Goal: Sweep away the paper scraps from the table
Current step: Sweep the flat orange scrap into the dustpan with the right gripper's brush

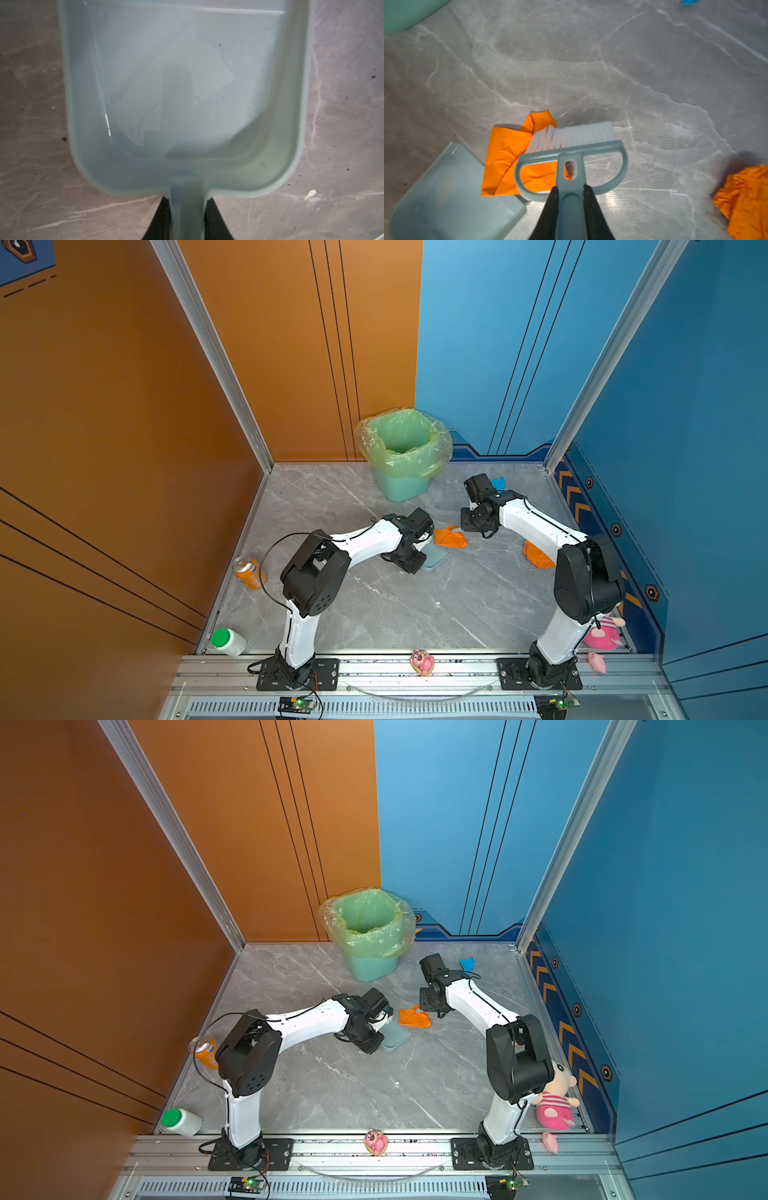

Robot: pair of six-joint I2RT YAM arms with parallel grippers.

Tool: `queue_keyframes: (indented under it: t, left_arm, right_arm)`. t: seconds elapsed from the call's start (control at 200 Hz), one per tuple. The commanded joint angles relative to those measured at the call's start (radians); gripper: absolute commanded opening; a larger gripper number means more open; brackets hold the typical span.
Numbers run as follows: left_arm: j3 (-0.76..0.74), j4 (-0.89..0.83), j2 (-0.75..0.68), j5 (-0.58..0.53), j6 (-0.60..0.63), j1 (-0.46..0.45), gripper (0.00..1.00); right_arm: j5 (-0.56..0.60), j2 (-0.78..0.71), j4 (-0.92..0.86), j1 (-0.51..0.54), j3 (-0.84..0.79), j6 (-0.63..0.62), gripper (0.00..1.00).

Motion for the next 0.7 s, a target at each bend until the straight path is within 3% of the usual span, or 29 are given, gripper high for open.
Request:
queue_keyframes:
  t: [0.0, 0.305, 0.696]
  left_arm:
    - [0.018, -0.027, 0.012, 0.014, 0.006, -0.011, 0.0]
    - [0.022, -0.026, 0.019, 0.021, -0.003, -0.015, 0.0]
    - [0.015, -0.021, 0.016, 0.003, -0.003, -0.015, 0.0]
  right_arm:
    - [-0.117, -0.021, -0.003, 0.034, -0.028, -0.06, 0.0]
    - [-0.304, -0.058, -0.011, 0.069, -0.047, -0.114, 0.0]
    - [-0.15, -0.193, 0.021, -0.022, -0.086, -0.071, 0.0]
